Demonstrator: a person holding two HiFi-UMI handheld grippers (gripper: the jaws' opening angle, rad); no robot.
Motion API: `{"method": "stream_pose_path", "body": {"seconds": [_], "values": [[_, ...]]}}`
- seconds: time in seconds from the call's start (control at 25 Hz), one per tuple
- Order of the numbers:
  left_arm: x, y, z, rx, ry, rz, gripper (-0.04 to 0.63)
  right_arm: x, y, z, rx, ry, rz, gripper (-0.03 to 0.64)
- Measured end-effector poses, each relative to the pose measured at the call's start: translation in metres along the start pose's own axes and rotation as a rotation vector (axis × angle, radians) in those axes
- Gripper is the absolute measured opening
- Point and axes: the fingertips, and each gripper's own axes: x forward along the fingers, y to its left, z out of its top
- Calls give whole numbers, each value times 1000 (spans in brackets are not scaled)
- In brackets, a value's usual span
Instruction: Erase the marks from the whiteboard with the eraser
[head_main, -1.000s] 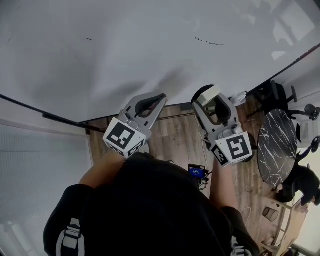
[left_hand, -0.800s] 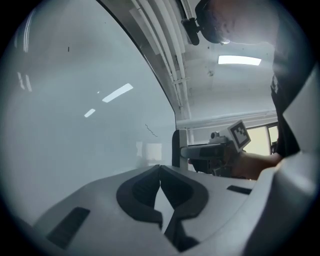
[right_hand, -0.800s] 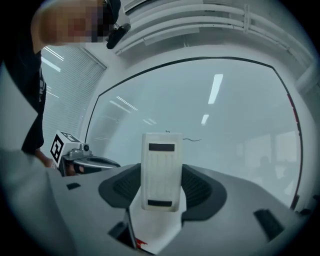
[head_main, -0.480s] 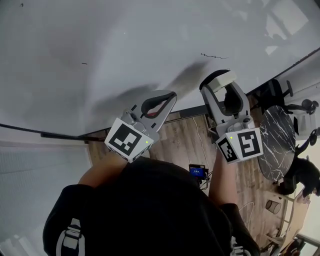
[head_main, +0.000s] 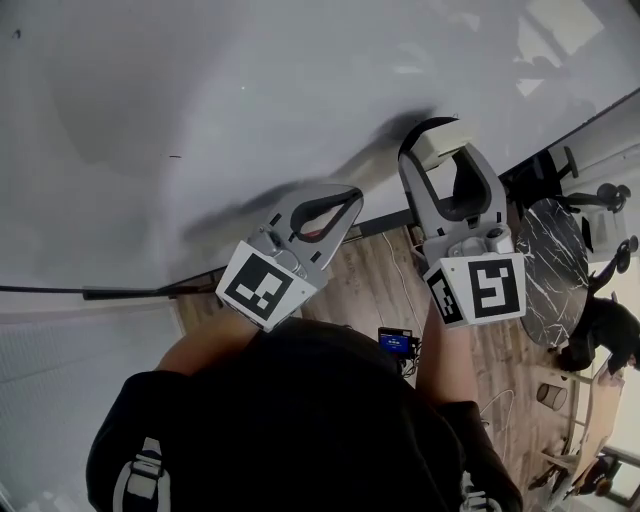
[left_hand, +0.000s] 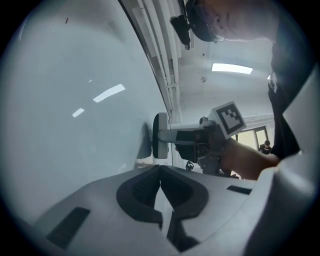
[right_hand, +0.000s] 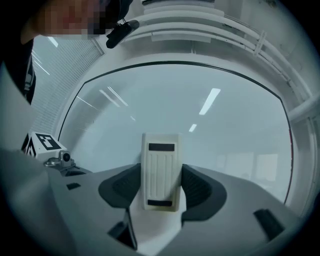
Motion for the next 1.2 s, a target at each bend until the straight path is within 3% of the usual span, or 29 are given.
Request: {"method": "stream_pose_path", "body": {"seconds": [0.48,0.96,1.2], "values": [[-6,2,-14,-17,-6,-86,5,13,4,-1,-46,-8,-118,249],[4,-4,-10,2,3,5,5,7,-6,2,-44,-55,-67,249],[7,1,-20,9,6,46,5,10,-18,-15,-43,-67,-83,249]]}}
